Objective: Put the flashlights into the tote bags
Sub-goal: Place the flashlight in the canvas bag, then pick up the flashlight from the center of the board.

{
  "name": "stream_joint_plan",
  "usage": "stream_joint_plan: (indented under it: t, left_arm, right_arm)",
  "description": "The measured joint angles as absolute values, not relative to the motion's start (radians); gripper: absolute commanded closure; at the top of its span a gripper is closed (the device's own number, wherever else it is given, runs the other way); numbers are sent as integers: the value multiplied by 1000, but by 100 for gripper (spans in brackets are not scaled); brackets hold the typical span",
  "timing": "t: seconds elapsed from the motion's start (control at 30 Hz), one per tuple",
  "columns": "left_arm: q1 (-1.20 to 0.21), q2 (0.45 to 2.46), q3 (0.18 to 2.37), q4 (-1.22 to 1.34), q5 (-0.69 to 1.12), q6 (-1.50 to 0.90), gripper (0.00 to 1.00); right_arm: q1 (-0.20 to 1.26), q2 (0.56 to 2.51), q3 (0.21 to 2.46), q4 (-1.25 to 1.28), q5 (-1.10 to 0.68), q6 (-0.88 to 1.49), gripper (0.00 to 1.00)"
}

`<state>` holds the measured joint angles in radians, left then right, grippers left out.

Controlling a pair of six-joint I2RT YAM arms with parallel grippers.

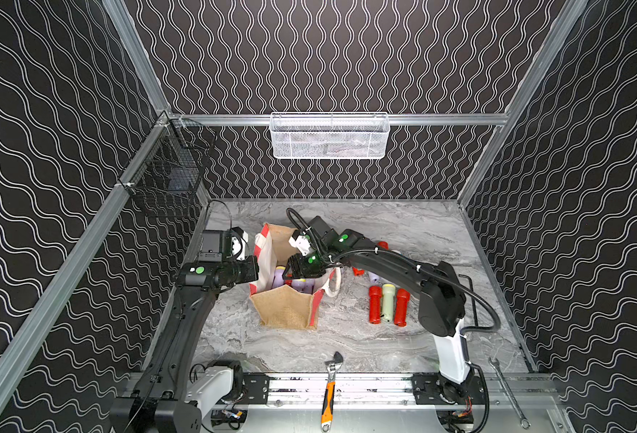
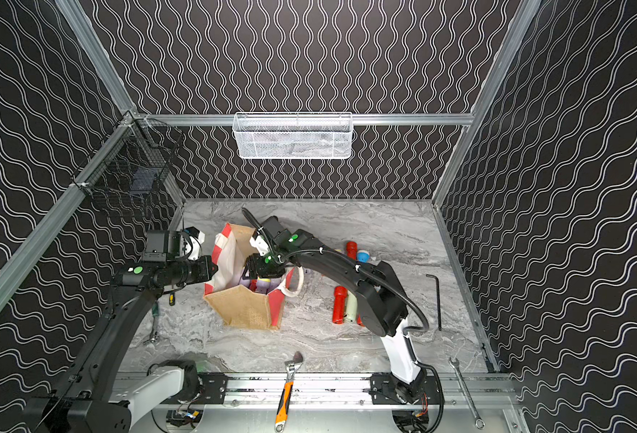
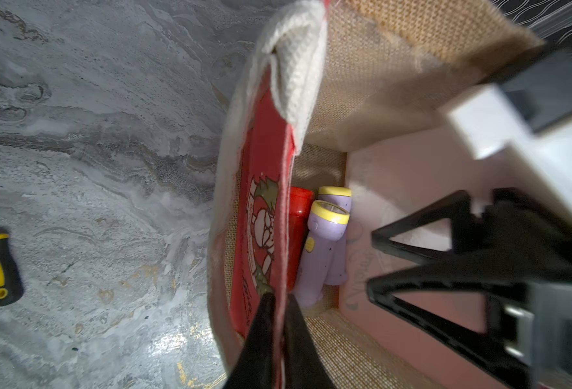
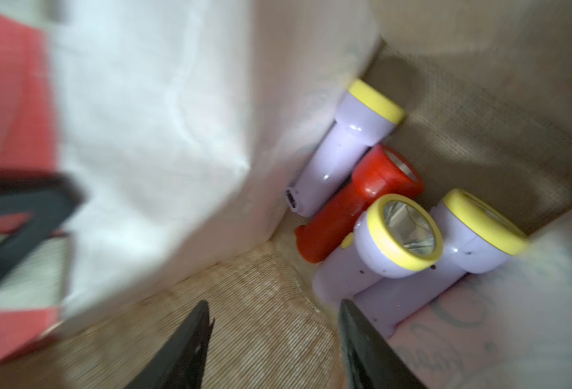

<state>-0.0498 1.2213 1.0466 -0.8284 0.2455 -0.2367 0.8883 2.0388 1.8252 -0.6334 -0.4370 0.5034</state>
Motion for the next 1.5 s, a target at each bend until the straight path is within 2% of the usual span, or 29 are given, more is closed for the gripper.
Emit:
stream_joint_plan:
  t: [0.47,0.77,1.13,1.3,1.5]
  left_arm:
    - [-51,1213,1067,-874,131,-256,96]
    - [-51,1208,1069,-896,81,-260,96]
    - [-51,1224,1106,-939,31,-260,95]
    - [-51,1236,1089,-928,38,-262,91]
    - [-51,1247,1081,-912,57,-263,87]
  right_arm:
    - [857,1834,1763,-627,-348,459,36]
    - [756,1604,1538,-579,-286,475,35]
    - [654,1357,1277,-561,-126,518,35]
    - [616,1279,1172,-620,-21,572,36]
    - [490,1162,1031,-659,38,636,36]
